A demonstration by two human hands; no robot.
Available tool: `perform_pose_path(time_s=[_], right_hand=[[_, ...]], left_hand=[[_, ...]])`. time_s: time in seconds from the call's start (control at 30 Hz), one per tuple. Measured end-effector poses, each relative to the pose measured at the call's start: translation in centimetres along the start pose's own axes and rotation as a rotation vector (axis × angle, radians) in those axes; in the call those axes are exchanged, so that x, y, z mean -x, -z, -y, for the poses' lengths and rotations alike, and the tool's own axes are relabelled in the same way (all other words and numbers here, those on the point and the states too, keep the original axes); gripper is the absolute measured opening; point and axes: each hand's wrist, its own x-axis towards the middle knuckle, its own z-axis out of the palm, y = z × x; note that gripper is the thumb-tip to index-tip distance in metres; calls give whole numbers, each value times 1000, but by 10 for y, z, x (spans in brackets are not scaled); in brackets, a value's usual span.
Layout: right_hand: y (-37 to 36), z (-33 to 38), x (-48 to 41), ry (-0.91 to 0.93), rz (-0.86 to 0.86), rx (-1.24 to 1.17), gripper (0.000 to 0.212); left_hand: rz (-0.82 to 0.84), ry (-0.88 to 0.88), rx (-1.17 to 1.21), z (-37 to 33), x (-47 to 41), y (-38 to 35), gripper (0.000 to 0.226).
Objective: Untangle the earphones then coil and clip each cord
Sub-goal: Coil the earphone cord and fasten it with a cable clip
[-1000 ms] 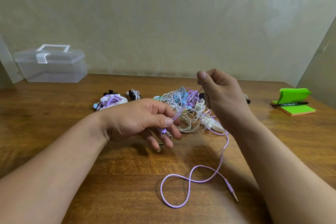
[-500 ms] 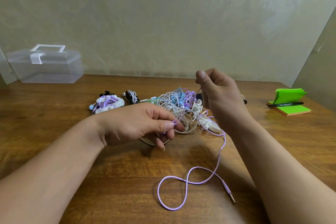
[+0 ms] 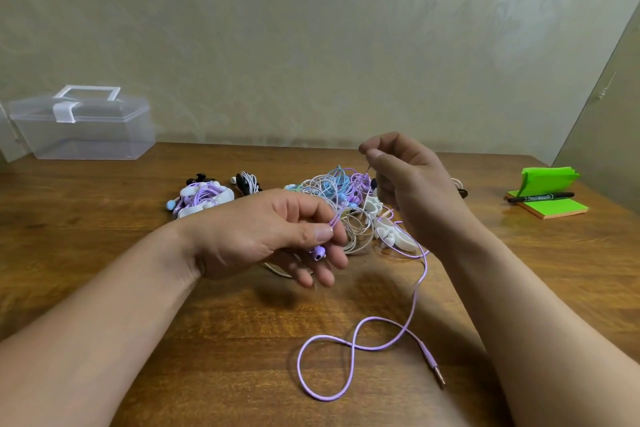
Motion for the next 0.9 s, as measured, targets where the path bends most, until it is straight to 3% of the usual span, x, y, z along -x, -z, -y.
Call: perform_pose_path(time_s=[0.3,0.53,0.73,0.9], right_hand=[[-15,-16,10,-129,145,15,20],[-34,-16,20,-9,276,382,15],[-37,-18,19,26,166,450,22],[-23,-16,13,12,-19,442,17]], left_hand=[[-272,-281,283,-1,-12,5,48],[-448,-257,226,4,-16,13,43],[-363,-244,246,0,-11,13,47],[-124,-274,330,-2,-5,10,56]])
